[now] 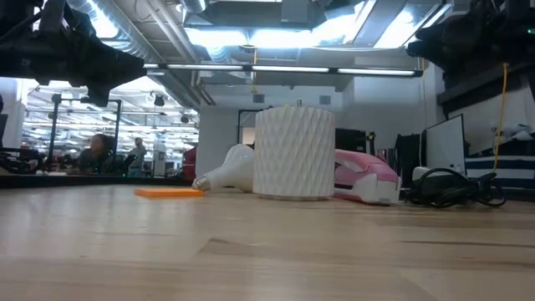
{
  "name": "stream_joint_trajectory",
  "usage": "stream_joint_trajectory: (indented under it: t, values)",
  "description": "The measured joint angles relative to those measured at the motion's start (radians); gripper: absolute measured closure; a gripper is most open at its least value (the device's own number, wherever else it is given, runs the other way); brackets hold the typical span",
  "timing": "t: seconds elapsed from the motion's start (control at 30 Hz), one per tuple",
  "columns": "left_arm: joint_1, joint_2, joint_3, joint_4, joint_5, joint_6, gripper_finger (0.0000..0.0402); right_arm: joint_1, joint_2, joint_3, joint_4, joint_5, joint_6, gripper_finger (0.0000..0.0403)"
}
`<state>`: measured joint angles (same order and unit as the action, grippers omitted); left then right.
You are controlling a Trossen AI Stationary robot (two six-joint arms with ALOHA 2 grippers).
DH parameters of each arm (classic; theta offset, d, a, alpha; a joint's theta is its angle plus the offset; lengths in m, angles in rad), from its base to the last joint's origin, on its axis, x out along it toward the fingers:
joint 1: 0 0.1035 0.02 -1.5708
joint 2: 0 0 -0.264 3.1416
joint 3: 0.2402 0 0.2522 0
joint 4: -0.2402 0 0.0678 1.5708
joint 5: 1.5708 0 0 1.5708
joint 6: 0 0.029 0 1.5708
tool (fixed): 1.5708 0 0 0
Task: Screw lightbulb
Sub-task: Move the lamp to the center of the table
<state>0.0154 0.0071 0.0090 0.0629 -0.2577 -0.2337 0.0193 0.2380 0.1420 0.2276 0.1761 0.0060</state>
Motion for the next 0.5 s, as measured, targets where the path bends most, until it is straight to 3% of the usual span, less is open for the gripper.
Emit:
stream_joint_trajectory:
  t: [0.17, 0.5]
  values:
    - [0.000, 0.000, 0.000, 0.001, 0.000, -0.079, 0.0308, 0.000, 0.139, 0.099, -0.055, -0.008, -0.085, 0.0219]
    - [0.000, 0.000, 0.000, 0.002, 0.000, -0.120, 0.0308, 0.000, 0.395, 0.376, -0.363, 0.050, -0.137, 0.0219]
